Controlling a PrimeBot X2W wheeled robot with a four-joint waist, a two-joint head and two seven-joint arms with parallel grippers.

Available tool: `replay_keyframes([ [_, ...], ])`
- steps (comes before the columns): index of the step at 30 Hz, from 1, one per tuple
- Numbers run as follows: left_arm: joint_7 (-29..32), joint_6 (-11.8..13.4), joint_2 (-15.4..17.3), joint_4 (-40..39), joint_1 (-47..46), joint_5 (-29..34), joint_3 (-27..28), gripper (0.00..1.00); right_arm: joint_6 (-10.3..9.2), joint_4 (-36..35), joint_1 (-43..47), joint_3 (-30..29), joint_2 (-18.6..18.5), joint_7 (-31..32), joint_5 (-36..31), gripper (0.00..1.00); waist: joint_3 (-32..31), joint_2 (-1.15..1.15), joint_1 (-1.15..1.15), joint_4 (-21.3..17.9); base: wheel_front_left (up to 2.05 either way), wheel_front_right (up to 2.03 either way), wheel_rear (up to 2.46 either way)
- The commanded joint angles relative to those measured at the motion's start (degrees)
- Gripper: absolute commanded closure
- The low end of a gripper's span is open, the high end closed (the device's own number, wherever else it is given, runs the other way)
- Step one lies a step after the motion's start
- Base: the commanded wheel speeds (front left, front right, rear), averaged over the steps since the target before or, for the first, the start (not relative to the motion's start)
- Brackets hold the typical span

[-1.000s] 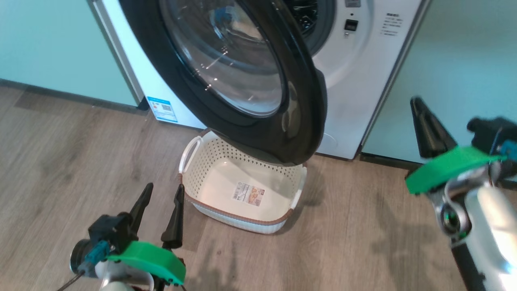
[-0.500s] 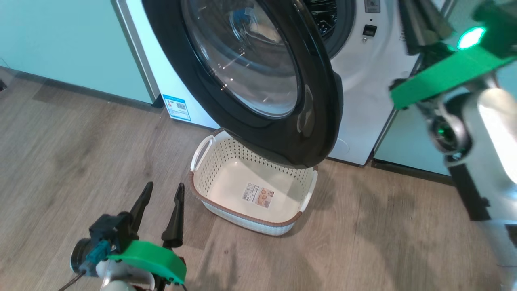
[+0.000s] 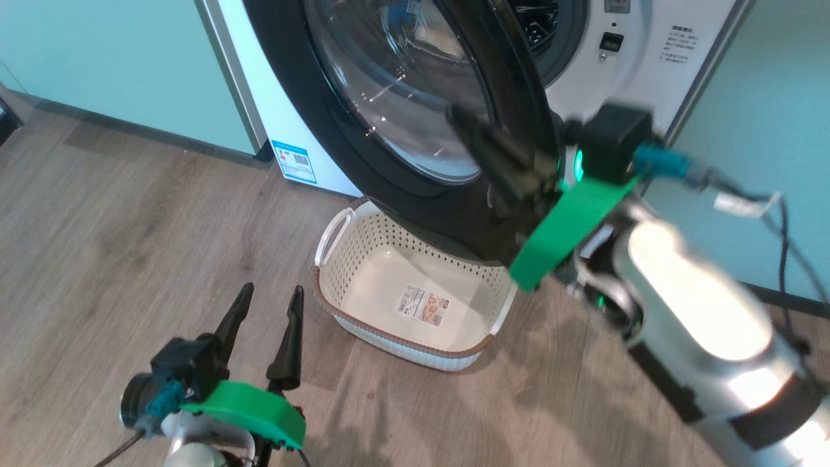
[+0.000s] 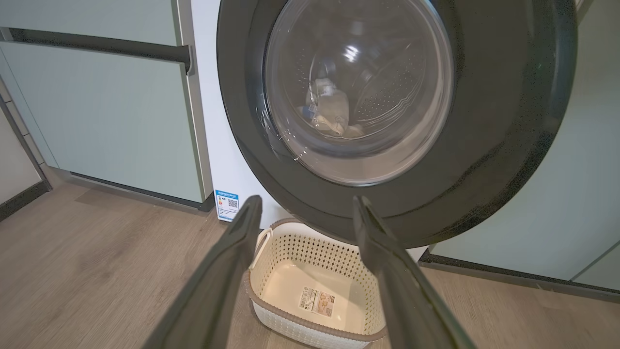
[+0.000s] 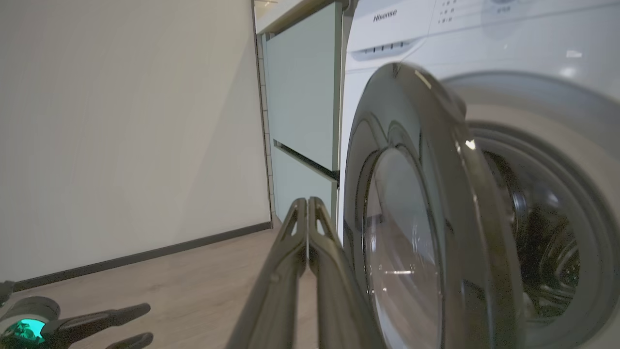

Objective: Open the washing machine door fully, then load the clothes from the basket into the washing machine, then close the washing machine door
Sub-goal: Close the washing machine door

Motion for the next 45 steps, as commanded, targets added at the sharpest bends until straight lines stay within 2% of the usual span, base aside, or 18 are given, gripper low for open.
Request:
replay_keyframes([
  [1,-0.6,0.4,0.6,-1.6,-3.0,0.6,2.2,0.00,0.21,-0.8,1.2,0.0,1.2,-0.1,0.5,1.00,0.1,0.00,0.00,0.0,0.00,0.00,0.00],
  [11,-1.3,0.8,0.7,-1.1,-3.9,1.2,1.8,0.00,0.21,4.2,5.3,1.4,0.2,-0.6,1.2,1.00,1.1,0.00,0.00,-0.2,0.00,0.00,0.00],
  [26,-1.9,1.1,1.0,-0.7,-4.6,1.3,1.4,0.00,0.21,11.2,2.8,-2.1,-1.3,-1.6,1.2,1.00,2.0,0.00,0.00,-0.7,0.00,0.00,0.00],
  [45,-2.5,0.9,0.8,-0.9,-7.3,1.7,-0.1,0.00,0.21,15.8,-2.5,-6.1,-3.6,-2.6,1.6,1.00,5.8,0.00,0.00,0.0,0.00,0.00,0.00],
])
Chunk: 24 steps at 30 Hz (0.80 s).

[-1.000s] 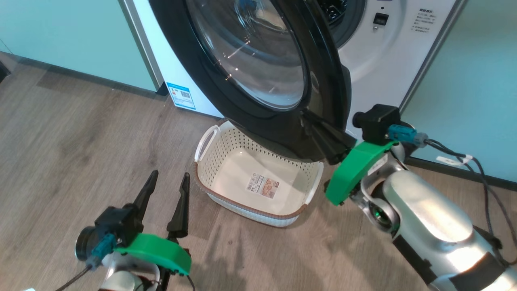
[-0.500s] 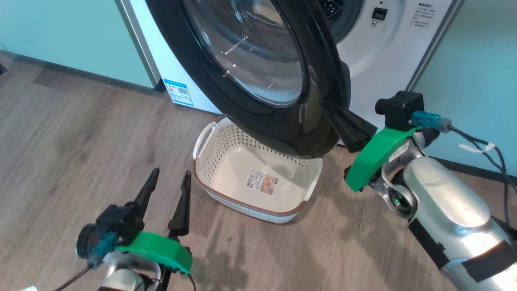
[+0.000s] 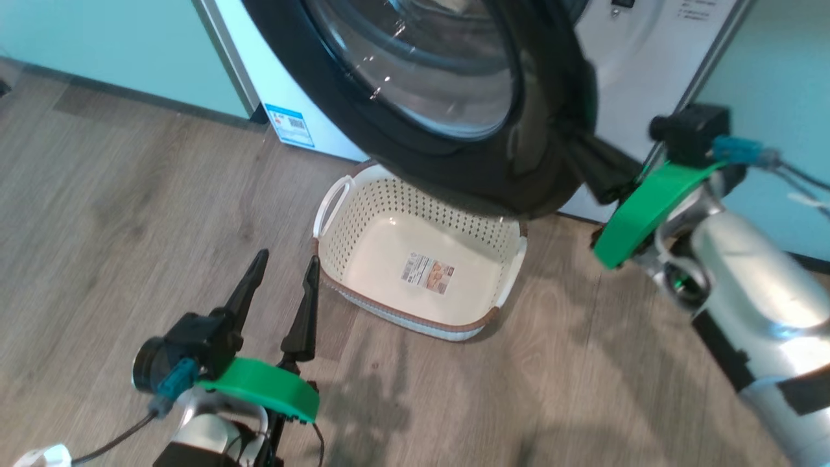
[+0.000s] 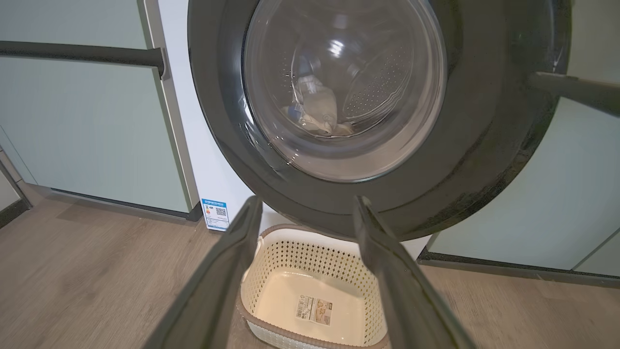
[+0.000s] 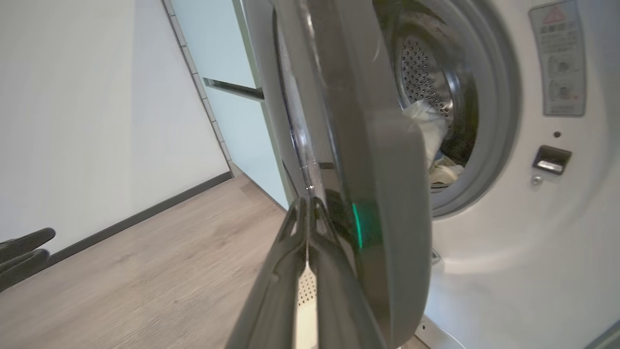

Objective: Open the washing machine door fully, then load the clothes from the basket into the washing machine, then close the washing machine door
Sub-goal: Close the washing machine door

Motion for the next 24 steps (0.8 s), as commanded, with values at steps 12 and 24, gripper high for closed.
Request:
replay_keyframes([
  [12,-1.8,-1.6,-0.4,-0.3,-8.0,1.2,0.6,0.00,0.20,2.8,-10.8,-4.6,-4.1,1.2,-0.6,1.00,6.3,0.00,0.00,2.7,0.00,0.00,0.00],
  [24,-2.8,-3.8,-4.2,3.0,-12.4,1.9,-0.6,0.00,0.20,8.2,-19.4,-5.6,-8.7,1.4,-1.0,1.00,11.0,0.00,0.00,6.5,0.00,0.00,0.00],
])
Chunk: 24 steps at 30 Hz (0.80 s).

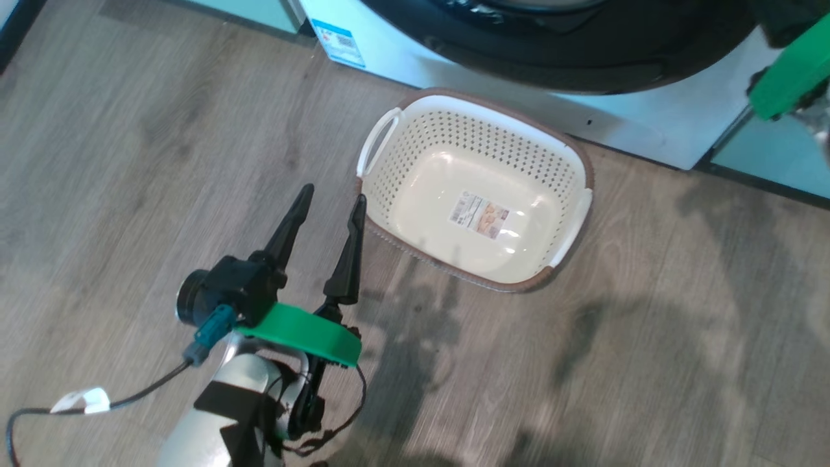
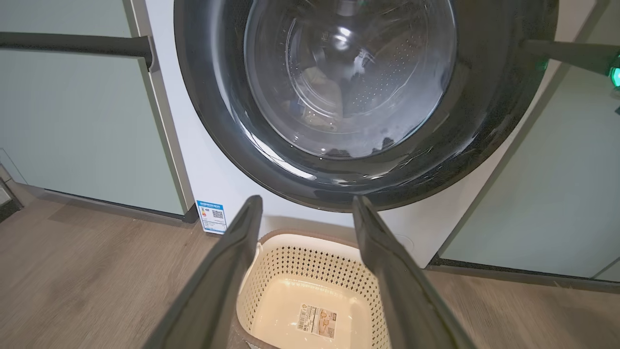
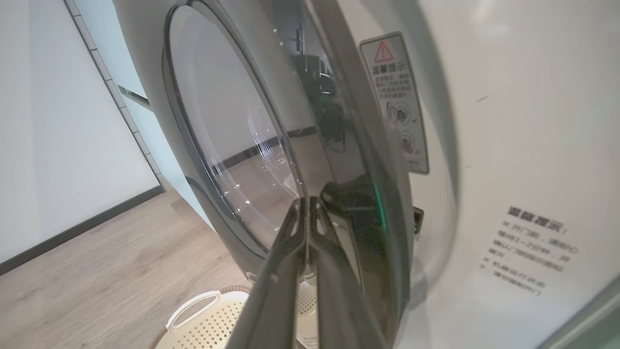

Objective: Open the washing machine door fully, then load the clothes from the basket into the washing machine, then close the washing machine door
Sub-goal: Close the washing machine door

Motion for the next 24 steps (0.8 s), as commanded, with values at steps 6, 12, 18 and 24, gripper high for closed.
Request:
replay_keyframes([
  [6,-0.5,-1.0,-0.8,-1.2,-2.2,1.5,3.0,0.00,0.20,1.0,-3.8,0.0,-1.3,-1.2,0.8,1.00,1.1,0.00,-0.01,1.4,0.00,0.00,0.00],
  [12,-0.5,-2.1,-1.9,-1.1,-2.0,2.5,4.2,0.00,0.20,2.3,-4.7,0.6,-1.4,-2.2,1.5,1.00,1.2,0.00,-0.01,1.4,0.00,0.00,0.00],
  [18,-0.5,-3.0,-2.9,-0.9,-1.8,3.7,5.8,0.00,0.20,1.0,-3.5,3.7,-0.9,-3.4,2.7,1.00,0.7,0.00,-0.01,0.8,0.00,0.00,0.00],
  [24,-0.5,-3.6,-3.3,0.0,-1.2,4.5,6.5,0.00,0.20,-1.8,-1.1,7.2,-1.5,-4.9,3.4,1.00,-1.0,0.00,-0.01,-0.4,0.00,0.00,0.00],
])
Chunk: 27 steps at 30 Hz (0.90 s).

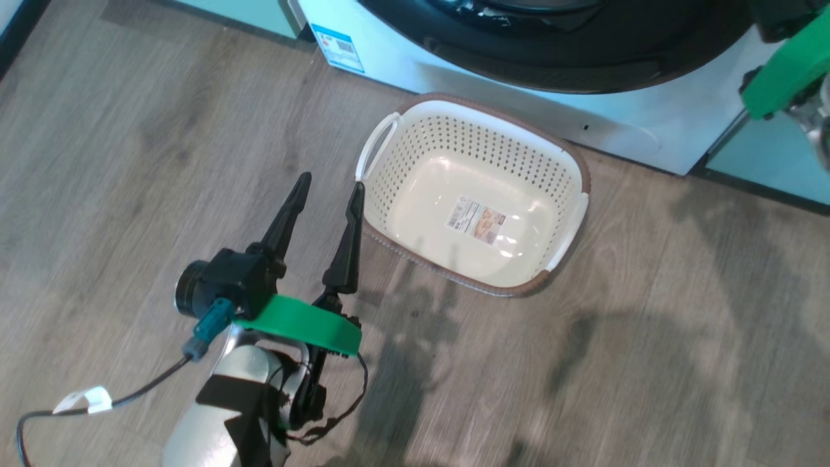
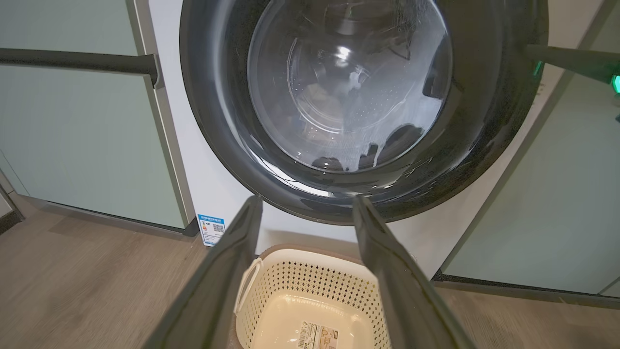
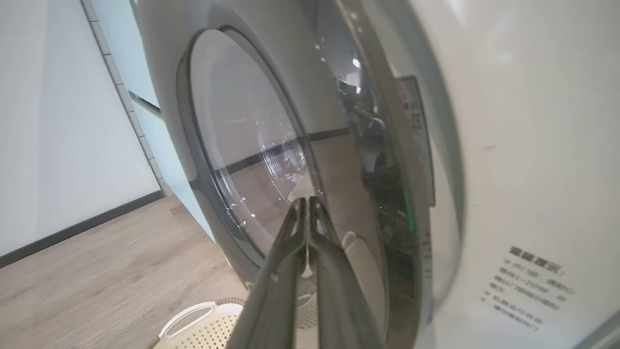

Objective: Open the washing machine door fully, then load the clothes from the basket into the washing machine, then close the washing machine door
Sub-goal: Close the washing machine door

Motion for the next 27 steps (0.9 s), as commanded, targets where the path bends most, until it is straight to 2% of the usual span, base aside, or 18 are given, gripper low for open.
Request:
replay_keyframes([
  [1,-0.3,-0.1,0.6,-1.3,-0.6,0.7,2.4,0.00,0.20,-2.3,1.8,0.4,-0.1,-0.8,0.5,1.00,-0.8,0.00,0.00,-0.6,0.00,0.00,0.00],
  [7,-0.3,-0.4,1.1,-0.5,0.5,1.3,3.0,0.00,0.20,-6.6,7.7,0.3,-1.3,-2.8,0.3,1.00,-3.4,0.00,0.00,-2.7,0.00,0.00,0.00],
  [19,1.2,-0.2,3.4,-0.6,3.2,1.4,3.4,0.00,0.20,-18.0,28.4,-10.7,-1.8,-3.9,-5.7,0.98,-8.8,0.00,0.00,-8.6,0.00,0.00,0.00],
  [21,1.6,0.0,3.7,-0.9,3.5,1.3,3.6,0.00,0.20,-20.3,31.4,-12.9,-1.2,-4.0,-7.2,0.35,-9.3,0.00,0.00,-9.5,0.00,0.00,0.00],
  [22,1.9,0.0,3.8,-1.0,3.7,1.2,3.5,0.00,0.20,-21.4,32.8,-14.0,-0.8,-3.9,-7.8,0.14,-9.6,0.00,0.00,-9.9,0.00,0.00,0.00],
  [23,1.9,0.0,3.8,-1.0,3.7,1.2,3.5,0.00,0.20,-21.4,32.8,-14.0,-0.8,-3.9,-7.8,0.14,-9.6,0.00,0.00,-9.9,0.00,0.00,0.00],
  [24,2.1,0.0,3.9,-1.1,3.9,1.1,3.6,0.00,0.20,-22.5,34.2,-14.9,-0.4,-3.7,-8.5,0.00,-9.9,0.00,0.00,-10.4,0.00,0.00,0.00],
  [27,2.6,0.2,4.2,-1.2,4.4,0.9,3.6,0.00,0.20,-25.5,38.1,-17.7,1.0,-2.5,-10.4,0.00,-10.6,0.00,0.00,-11.7,0.00,0.00,0.00],
])
